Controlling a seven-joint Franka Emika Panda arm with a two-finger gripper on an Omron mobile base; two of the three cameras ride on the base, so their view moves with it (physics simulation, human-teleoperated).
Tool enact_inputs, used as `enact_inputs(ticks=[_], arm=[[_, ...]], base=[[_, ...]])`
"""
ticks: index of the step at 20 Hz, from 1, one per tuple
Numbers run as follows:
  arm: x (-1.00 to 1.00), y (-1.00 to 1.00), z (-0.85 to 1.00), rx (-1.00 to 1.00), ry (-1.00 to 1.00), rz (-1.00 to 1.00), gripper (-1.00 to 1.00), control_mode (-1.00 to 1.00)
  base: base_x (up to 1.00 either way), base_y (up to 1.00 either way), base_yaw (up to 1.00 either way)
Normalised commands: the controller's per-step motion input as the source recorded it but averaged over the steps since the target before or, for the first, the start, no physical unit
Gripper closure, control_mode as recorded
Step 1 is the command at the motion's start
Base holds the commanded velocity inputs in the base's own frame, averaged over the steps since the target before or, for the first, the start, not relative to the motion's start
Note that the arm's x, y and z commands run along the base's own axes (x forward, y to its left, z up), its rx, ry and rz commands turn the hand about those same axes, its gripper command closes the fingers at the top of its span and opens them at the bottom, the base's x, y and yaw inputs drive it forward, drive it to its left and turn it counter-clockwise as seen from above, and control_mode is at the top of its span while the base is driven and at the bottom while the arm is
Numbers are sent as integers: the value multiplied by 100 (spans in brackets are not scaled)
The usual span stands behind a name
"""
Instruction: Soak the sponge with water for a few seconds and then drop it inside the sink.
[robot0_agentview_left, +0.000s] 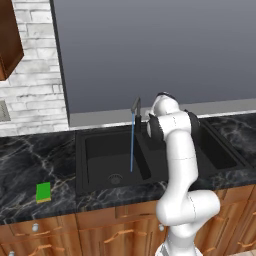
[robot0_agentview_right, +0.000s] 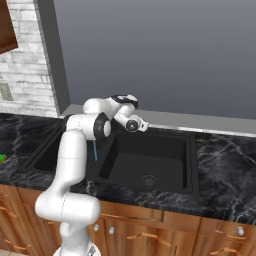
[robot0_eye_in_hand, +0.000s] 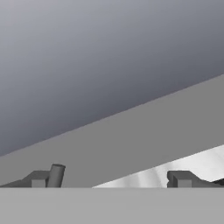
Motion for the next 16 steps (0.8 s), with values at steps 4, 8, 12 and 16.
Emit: enact_inputs(ticks=[4, 8, 12, 16], arm=[[1, -41, 30, 11, 1, -3, -100, -100], [1, -29, 29, 7, 3, -3, -100, -100], [22, -26, 24, 3, 0, -6, -100, -100], [36, -21, 14, 0, 0, -6, -100, -100]], base=[[0, 0, 0], [0, 0, 0], [0, 0, 0], [0, 0, 0]])
